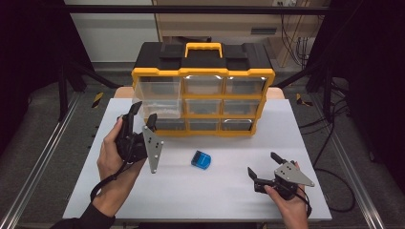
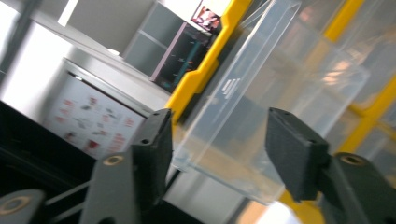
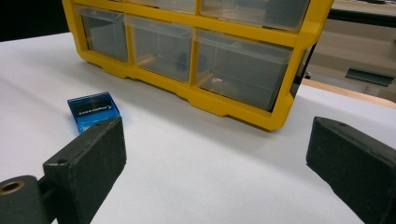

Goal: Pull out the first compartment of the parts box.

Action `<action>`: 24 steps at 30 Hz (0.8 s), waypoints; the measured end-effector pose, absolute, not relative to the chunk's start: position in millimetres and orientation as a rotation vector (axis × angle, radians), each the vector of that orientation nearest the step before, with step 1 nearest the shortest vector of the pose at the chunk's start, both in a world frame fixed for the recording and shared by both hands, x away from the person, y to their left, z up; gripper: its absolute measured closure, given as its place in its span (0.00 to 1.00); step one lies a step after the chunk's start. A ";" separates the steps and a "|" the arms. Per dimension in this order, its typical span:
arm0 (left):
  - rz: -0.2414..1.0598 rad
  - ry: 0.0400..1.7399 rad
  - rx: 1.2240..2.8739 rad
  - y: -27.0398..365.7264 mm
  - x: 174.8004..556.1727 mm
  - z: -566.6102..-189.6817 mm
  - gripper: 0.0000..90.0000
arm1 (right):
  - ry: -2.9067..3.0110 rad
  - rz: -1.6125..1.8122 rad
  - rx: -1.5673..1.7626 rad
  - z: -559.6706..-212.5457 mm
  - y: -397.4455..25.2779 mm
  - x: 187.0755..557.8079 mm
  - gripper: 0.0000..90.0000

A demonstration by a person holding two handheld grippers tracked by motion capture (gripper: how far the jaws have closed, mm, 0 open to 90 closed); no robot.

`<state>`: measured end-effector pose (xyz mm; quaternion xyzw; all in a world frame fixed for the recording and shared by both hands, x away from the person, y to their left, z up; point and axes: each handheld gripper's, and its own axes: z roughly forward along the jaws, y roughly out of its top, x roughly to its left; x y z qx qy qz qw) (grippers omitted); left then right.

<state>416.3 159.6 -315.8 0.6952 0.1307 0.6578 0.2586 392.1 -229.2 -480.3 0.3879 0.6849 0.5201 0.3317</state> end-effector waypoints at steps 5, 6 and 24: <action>1.679 0.414 1.897 161.4 412.4 -315.6 0.24 | 1.792 1.350 1.024 -479.4 -228.9 392.2 0.06; 1.652 0.425 1.895 162.4 411.6 -315.4 0.23 | 1.793 1.350 1.028 -479.2 -228.6 392.2 0.06; 1.352 0.538 1.872 183.6 402.1 -327.6 0.15 | 1.833 1.327 1.045 -477.8 -226.1 392.6 0.06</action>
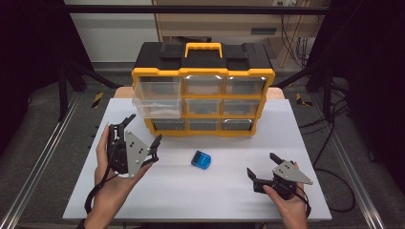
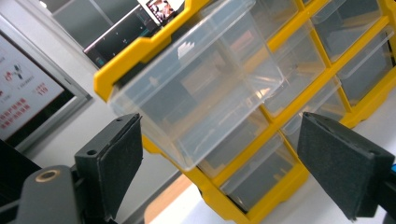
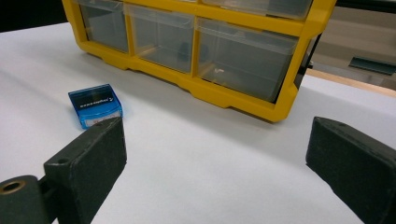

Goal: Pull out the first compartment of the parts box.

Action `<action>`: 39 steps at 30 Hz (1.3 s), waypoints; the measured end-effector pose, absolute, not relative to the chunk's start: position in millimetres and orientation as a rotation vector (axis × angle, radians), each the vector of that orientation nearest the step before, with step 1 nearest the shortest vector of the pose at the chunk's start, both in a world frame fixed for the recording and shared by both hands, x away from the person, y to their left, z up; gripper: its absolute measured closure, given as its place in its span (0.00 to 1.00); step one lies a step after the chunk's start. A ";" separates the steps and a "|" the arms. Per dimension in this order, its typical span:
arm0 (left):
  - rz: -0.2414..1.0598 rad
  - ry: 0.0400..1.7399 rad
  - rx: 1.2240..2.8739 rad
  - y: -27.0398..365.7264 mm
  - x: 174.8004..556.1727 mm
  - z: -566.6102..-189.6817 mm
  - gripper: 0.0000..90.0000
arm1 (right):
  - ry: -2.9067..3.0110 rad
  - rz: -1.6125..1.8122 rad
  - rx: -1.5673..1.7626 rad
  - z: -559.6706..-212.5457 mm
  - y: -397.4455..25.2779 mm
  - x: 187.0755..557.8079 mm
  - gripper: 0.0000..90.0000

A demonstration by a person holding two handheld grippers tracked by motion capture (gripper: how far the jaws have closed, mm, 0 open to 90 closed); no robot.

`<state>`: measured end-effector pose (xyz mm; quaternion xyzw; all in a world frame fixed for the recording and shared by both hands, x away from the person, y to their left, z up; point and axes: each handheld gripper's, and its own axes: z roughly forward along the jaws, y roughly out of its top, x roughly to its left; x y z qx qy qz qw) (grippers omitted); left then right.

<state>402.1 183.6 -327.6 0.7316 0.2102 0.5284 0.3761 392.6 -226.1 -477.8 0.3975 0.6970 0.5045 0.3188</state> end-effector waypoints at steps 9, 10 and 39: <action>1.218 0.625 1.857 202.0 408.0 -349.4 0.13 | 1.848 1.315 1.079 -476.4 -226.5 393.3 0.07; 1.204 0.638 1.852 205.0 408.7 -352.3 0.13 | 1.848 1.312 1.088 -476.3 -226.2 393.6 0.07; 0.870 0.675 1.770 240.3 415.6 -399.1 0.06 | 1.911 1.277 1.185 -469.4 -228.2 396.7 0.05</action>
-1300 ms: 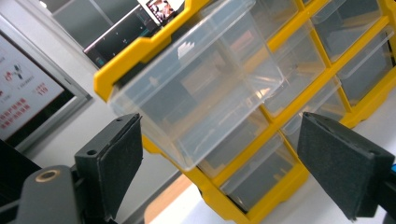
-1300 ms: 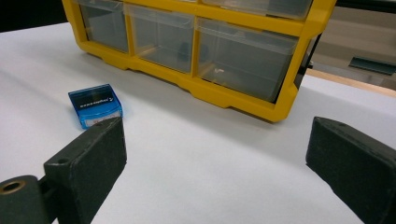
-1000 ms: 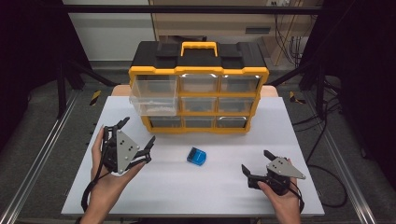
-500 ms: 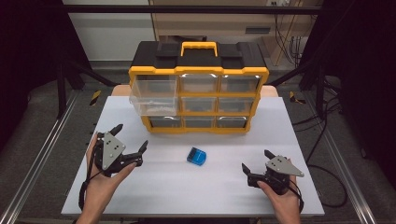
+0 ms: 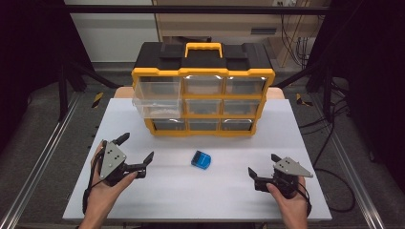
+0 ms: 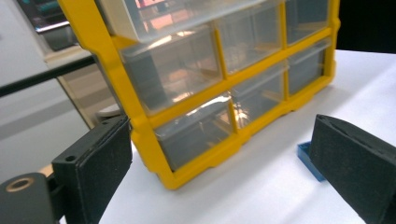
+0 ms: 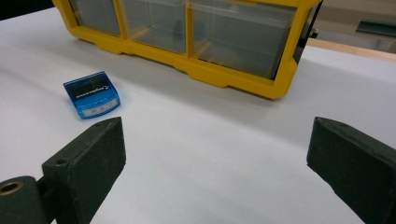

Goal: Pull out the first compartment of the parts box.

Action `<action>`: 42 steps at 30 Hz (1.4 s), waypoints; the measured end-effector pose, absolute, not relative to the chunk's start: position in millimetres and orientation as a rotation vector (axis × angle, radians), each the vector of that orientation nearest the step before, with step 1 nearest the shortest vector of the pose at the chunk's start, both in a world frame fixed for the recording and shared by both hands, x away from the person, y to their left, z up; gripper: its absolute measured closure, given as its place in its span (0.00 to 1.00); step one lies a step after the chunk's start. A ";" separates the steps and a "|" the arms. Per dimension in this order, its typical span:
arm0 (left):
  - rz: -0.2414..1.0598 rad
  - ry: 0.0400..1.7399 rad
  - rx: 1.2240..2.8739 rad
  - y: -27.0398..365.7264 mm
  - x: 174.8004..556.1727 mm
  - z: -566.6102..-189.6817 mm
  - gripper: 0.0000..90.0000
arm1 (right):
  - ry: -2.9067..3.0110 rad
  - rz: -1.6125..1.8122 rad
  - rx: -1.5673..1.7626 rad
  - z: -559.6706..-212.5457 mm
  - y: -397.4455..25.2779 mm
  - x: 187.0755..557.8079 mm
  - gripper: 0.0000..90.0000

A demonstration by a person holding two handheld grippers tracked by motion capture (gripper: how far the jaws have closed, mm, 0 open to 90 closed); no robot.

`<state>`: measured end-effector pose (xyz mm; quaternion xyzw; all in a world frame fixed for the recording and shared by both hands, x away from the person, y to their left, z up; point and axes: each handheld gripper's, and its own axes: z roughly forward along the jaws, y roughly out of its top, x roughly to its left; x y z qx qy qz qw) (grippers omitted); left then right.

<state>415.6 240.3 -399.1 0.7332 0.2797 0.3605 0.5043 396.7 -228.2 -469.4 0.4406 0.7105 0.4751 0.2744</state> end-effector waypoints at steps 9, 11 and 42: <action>0.733 0.713 1.750 251.1 414.3 -422.1 0.05 | 2.024 1.279 1.211 -464.7 -222.5 397.1 0.06; 0.720 0.705 1.729 253.7 413.9 -425.2 0.05 | 2.059 1.271 1.214 -464.5 -221.4 397.6 0.06; 0.711 0.738 1.676 288.9 403.2 -454.0 0.04 | 2.271 1.185 1.145 -449.1 -167.5 431.8 0.08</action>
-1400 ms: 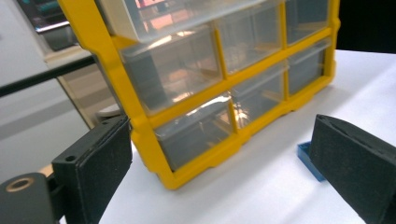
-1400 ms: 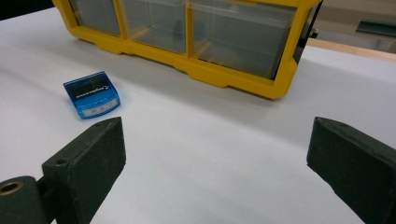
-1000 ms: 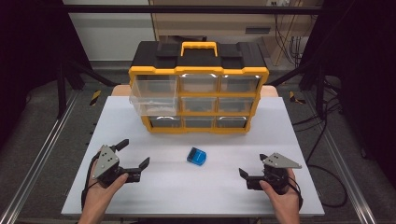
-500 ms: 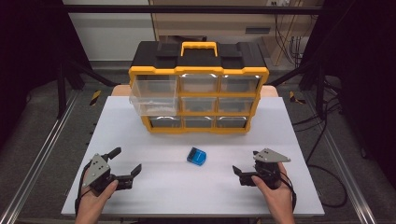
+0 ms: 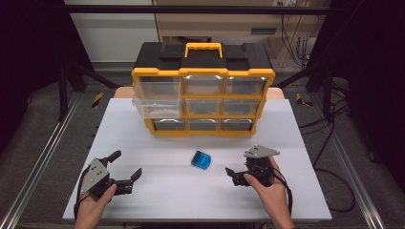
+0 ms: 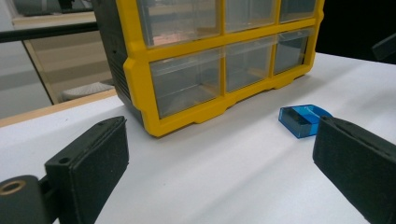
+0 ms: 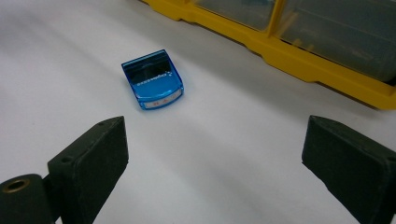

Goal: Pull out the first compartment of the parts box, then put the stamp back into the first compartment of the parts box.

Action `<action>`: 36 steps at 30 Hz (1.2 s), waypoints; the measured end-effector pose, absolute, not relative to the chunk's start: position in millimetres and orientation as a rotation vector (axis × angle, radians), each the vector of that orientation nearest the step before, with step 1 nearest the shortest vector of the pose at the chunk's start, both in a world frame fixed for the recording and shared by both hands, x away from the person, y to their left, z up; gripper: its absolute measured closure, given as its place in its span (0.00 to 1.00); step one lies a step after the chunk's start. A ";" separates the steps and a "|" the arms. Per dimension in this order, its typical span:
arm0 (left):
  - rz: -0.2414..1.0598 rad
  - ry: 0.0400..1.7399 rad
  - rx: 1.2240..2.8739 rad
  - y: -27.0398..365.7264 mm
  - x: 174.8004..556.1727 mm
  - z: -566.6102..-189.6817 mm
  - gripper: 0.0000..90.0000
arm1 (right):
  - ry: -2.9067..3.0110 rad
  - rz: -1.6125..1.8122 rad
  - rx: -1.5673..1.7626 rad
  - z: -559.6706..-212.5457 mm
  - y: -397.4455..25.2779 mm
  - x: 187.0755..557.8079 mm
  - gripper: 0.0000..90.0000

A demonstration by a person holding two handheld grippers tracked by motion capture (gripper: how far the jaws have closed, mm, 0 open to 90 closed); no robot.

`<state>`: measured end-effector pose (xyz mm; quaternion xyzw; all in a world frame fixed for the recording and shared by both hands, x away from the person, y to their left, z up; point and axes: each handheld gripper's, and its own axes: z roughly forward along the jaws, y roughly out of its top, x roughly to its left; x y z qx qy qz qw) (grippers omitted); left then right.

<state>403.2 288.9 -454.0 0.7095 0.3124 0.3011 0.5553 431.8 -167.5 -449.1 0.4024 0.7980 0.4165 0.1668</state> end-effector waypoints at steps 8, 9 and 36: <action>0.722 0.738 1.655 292.7 404.1 -452.1 0.04 | 2.395 1.137 1.071 -447.5 -143.3 442.4 0.09; 0.721 0.737 1.655 292.9 404.9 -452.4 0.04 | 2.405 1.129 1.067 -447.2 -141.4 443.4 0.09; 0.690 0.752 1.634 298.3 411.0 -457.1 0.04 | 2.487 1.045 1.044 -451.7 -94.3 469.7 0.13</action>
